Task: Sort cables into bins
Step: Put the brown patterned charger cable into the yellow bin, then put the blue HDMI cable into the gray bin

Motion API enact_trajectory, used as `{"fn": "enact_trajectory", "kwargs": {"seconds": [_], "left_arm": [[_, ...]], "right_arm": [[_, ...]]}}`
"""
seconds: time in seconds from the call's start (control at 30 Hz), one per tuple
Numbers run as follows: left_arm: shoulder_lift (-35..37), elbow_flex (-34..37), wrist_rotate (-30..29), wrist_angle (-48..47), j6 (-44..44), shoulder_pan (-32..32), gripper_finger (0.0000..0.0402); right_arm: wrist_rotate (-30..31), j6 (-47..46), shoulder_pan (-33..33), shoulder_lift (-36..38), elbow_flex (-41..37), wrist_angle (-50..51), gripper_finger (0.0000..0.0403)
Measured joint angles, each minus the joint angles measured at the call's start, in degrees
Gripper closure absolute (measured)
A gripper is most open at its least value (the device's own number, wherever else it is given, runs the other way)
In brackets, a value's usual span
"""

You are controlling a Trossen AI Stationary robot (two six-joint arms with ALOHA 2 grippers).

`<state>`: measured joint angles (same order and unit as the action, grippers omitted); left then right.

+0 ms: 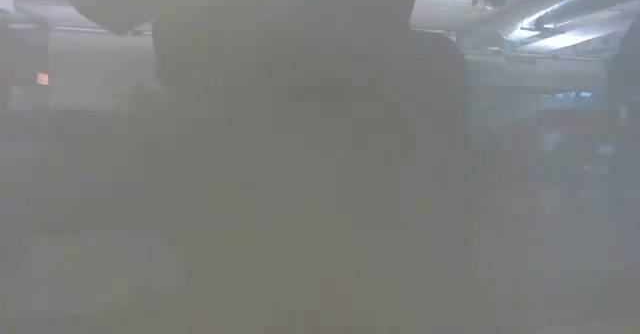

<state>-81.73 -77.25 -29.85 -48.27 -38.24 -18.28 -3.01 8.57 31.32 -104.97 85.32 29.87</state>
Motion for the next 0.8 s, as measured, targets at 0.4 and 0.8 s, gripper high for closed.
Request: {"fn": "enact_trajectory", "kwargs": {"seconds": [0.4,0.8], "left_arm": [[0.0,0.0,0.4,0.0,0.9,1.6,0.0270],[0.0,0.0,0.4,0.0,1.0,1.8,0.0270]], "right_arm": [[-3.5,1.0,0.6,0.0,0.0,-0.5,0.0327],[-4.6,-2.5,-0.1,5.4,0.1,-1.1,0.0221]]}}
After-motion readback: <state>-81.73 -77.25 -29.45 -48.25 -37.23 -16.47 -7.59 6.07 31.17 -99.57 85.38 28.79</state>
